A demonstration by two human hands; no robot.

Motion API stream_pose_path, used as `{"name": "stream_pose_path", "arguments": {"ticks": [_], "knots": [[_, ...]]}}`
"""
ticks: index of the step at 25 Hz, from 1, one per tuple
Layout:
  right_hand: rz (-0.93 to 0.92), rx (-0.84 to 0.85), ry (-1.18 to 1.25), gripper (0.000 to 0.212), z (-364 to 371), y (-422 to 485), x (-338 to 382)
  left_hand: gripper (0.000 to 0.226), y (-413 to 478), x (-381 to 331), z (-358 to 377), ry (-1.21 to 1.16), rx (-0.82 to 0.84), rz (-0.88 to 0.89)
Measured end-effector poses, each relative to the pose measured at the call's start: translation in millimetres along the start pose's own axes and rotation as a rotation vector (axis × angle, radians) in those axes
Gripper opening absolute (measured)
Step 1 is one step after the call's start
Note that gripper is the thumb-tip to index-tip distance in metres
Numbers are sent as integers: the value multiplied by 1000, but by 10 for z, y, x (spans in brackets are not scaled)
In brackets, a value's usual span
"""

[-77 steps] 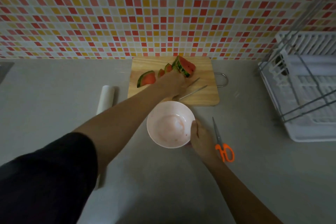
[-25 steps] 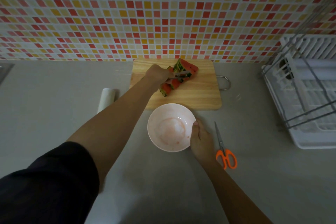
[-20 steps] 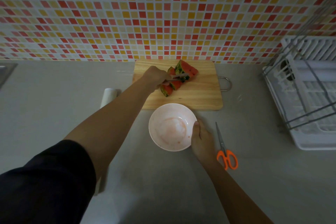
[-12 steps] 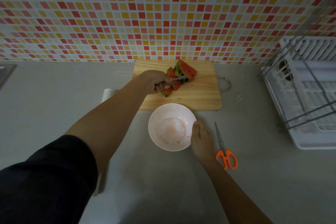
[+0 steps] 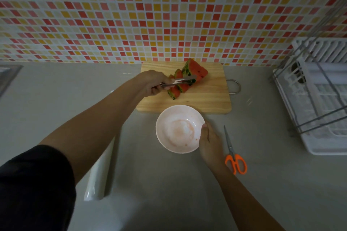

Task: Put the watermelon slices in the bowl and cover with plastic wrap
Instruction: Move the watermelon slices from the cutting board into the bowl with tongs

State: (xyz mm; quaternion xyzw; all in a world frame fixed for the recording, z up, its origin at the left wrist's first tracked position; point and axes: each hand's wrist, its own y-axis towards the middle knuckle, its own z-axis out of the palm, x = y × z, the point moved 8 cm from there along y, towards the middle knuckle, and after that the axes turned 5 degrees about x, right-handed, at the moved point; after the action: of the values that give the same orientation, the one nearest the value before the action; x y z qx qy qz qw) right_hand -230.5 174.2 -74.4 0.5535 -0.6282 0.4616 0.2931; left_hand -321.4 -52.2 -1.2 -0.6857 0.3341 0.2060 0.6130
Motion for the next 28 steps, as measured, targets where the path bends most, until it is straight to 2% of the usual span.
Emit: {"name": "stream_pose_path", "arguments": {"ticks": [4, 8, 17, 21, 28], "knots": [[27, -11, 18, 36, -7, 7, 13, 17, -476, 365, -174, 98, 29, 30], [97, -16, 41, 47, -13, 38, -37, 21, -920, 758, -214, 220, 139, 22], [79, -54, 12, 50, -27, 73, 41, 20, -797, 737, 151, 643, 206, -106], [57, -63, -1, 48, -21, 80, 56, 39, -842, 538, 278, 956, 171, -89], [71, -73, -4, 48, -11, 98, 18, 48, -1067, 172, 160, 1207, 14, 37]]}}
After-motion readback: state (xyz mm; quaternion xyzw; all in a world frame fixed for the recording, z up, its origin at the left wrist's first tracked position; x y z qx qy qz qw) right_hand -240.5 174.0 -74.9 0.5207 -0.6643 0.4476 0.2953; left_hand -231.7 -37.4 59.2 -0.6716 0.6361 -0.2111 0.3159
